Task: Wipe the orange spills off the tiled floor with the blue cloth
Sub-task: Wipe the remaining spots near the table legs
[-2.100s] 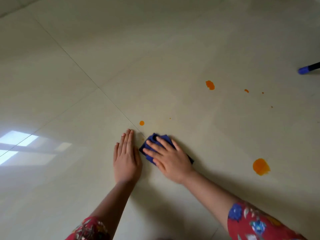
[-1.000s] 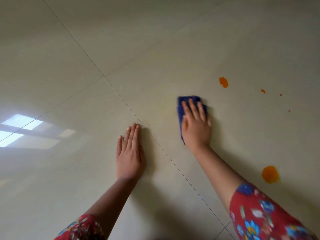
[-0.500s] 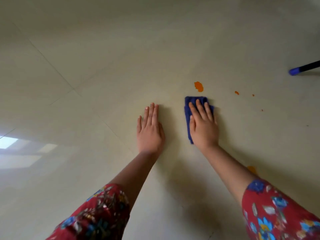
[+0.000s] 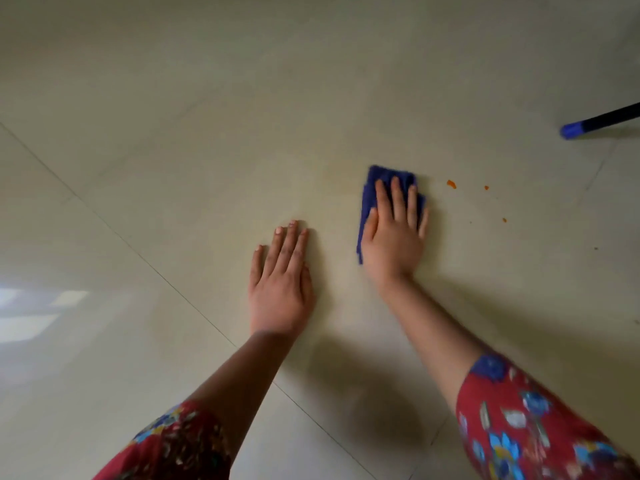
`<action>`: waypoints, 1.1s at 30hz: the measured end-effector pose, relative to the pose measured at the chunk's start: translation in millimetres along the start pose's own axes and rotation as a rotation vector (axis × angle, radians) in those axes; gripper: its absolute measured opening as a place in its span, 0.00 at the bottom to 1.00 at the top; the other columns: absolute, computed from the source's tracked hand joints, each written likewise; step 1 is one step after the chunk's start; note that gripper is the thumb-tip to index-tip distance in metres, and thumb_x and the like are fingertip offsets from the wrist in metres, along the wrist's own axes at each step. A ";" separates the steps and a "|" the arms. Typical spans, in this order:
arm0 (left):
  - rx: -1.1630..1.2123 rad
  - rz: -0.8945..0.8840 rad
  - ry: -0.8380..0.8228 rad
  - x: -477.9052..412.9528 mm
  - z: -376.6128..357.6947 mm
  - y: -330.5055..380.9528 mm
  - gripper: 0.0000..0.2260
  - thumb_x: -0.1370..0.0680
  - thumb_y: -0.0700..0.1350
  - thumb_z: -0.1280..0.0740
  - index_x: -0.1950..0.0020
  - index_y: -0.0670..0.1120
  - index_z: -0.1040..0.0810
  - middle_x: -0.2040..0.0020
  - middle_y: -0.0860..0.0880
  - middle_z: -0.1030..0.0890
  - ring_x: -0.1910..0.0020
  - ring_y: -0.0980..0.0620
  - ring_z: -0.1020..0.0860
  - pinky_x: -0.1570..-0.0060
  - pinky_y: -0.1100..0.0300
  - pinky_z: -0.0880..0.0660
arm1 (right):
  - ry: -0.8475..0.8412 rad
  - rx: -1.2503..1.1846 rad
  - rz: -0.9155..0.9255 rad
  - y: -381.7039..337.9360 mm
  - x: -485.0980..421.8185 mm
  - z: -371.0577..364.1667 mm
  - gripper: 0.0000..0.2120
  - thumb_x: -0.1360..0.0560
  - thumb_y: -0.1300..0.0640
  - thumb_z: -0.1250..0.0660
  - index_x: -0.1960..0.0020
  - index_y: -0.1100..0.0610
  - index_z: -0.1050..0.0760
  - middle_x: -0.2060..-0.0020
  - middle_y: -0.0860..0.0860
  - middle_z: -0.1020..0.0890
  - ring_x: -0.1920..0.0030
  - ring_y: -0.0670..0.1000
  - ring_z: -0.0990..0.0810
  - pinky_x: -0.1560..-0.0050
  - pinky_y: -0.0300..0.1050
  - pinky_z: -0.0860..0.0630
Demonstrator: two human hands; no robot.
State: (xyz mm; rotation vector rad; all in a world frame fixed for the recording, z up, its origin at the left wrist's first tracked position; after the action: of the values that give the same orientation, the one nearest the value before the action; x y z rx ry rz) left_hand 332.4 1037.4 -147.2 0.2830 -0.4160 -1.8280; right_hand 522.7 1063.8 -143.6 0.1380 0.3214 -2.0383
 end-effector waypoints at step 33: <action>-0.087 -0.179 -0.013 -6.9 3.2 24.7 0.25 0.26 0.43 0.43 0.28 0.40 0.32 0.25 0.44 0.36 0.25 0.47 0.38 0.27 0.52 0.46 | -0.140 -0.002 0.277 30.7 -4.5 4.4 0.24 0.21 0.50 0.49 0.25 0.49 0.35 0.26 0.49 0.33 0.25 0.53 0.38 0.27 0.54 0.41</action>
State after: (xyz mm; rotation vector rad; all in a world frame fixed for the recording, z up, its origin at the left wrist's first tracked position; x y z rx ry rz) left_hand 354.6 1038.2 -134.1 0.2553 -0.3271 -2.0184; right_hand 552.0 1052.8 -143.6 0.0359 0.2045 -1.7624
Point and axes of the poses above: each hand's wrist, its own x-axis away from the middle knuckle, its own z-axis out of the back of the hand, y = z × x, the point moved 3 cm from there along -x, towards the middle knuckle
